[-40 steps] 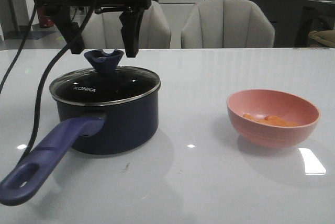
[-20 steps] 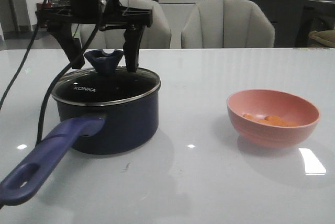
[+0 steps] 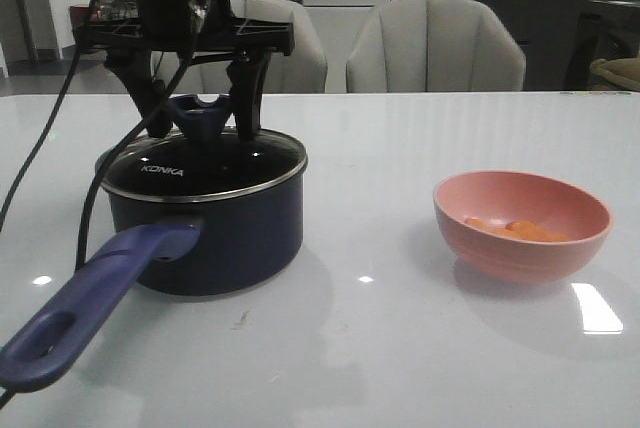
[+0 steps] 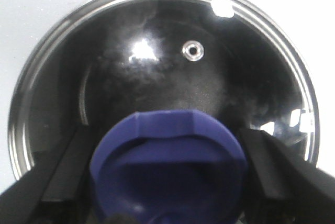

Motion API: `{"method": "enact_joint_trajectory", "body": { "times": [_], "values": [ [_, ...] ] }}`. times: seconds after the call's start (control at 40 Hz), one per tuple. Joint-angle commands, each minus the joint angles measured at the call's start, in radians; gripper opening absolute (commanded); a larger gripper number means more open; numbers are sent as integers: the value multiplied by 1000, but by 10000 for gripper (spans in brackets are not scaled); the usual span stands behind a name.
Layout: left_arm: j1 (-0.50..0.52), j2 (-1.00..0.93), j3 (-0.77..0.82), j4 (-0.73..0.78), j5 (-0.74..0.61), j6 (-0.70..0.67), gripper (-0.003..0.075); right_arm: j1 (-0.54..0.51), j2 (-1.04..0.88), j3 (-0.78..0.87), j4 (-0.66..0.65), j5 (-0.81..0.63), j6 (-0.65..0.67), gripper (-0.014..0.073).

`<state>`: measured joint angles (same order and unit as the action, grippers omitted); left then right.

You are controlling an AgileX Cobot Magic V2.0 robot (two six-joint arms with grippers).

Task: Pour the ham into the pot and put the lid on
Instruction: 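Lift the glass lid off the saucepan with the left gripper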

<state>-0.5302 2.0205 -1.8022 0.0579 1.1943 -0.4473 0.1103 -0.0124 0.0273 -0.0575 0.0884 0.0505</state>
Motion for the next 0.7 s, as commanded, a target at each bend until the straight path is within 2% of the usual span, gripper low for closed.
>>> {"method": "enact_joint_trajectory", "body": {
  "times": [0.0, 0.33, 0.68],
  "values": [
    [-3, -47, -28, 0, -30, -13, 342, -5, -19, -6, -10, -77, 0, 148],
    [-3, -47, -41, 0, -13, -13, 312, -5, -19, -6, -10, -77, 0, 148],
    [-3, -60, -203, 43, 75, -13, 312, -5, -19, -6, -10, -77, 0, 148]
  ]
}}
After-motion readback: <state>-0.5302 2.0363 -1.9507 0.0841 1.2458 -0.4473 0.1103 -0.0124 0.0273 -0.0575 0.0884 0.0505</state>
